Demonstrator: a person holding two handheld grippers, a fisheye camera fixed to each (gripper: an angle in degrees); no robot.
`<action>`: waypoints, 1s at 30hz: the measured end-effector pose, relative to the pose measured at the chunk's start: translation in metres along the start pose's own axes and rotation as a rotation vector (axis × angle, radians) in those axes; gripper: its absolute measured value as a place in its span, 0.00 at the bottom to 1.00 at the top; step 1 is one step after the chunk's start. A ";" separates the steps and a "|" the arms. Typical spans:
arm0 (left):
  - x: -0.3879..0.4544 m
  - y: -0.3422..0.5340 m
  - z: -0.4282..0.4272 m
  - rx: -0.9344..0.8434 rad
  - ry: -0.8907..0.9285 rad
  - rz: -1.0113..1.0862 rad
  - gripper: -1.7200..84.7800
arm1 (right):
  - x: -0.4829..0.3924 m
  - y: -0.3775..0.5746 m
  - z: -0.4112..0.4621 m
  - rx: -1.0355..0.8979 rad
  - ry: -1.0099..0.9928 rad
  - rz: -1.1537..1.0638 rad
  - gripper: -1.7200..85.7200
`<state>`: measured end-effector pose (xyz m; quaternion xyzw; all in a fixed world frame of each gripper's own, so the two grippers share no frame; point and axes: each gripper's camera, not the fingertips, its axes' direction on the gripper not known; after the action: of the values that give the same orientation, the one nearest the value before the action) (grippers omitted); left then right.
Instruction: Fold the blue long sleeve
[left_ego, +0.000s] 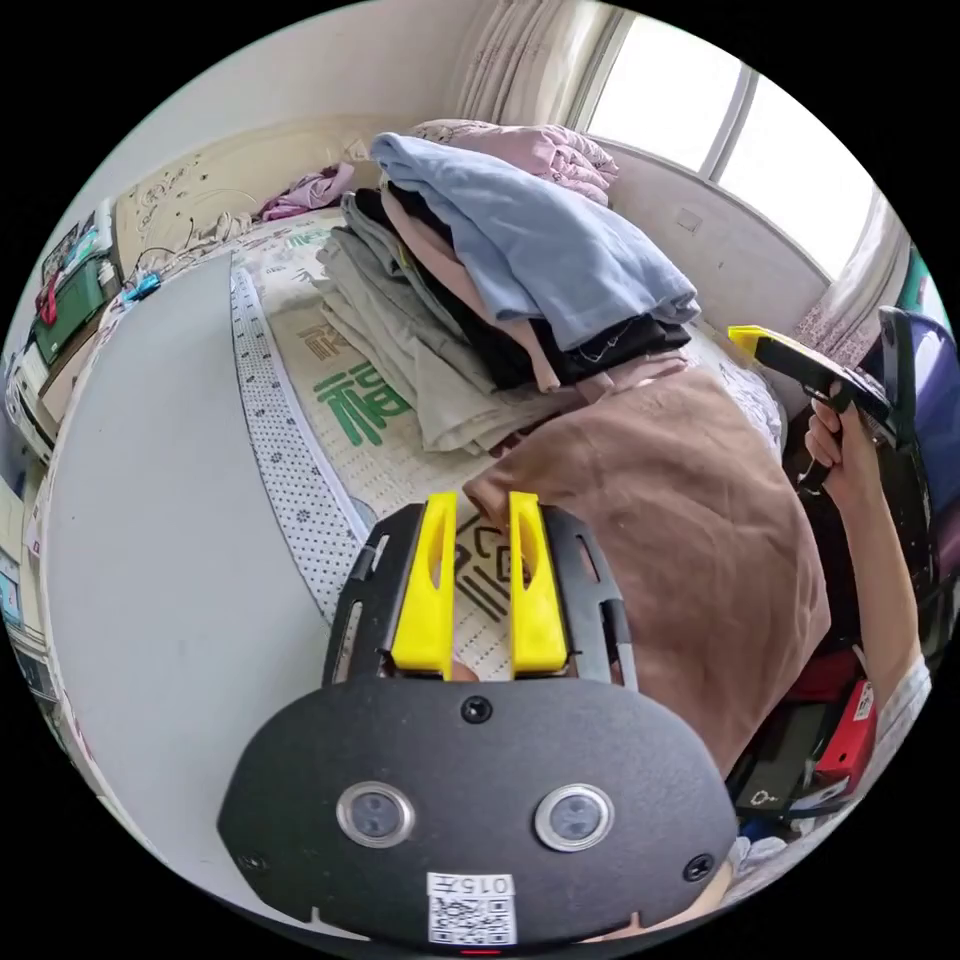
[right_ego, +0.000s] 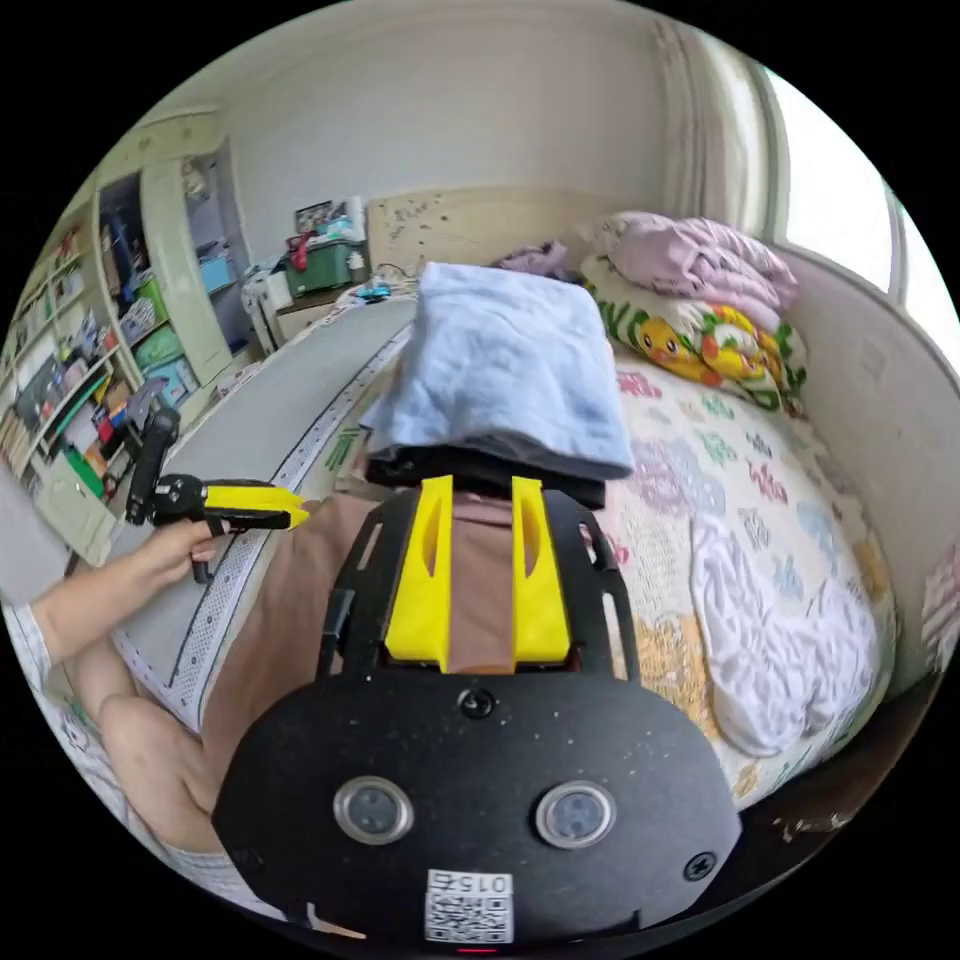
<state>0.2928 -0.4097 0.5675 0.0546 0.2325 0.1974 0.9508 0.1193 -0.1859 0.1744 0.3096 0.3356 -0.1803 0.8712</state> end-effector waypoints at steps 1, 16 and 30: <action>-0.005 -0.004 -0.007 0.026 -0.017 -0.013 0.12 | -0.019 -0.010 0.007 0.012 -0.011 -0.055 0.15; -0.057 -0.091 0.013 0.200 0.295 -0.229 0.04 | -0.096 -0.044 0.090 -0.143 0.184 -0.245 0.08; -0.113 -0.056 -0.179 0.693 0.701 -0.200 0.01 | -0.048 -0.068 -0.181 0.481 -0.510 0.120 0.06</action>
<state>0.1376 -0.5038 0.4453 0.2747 0.5939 0.0229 0.7558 -0.0355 -0.1118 0.0737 0.4700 0.0367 -0.2743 0.8382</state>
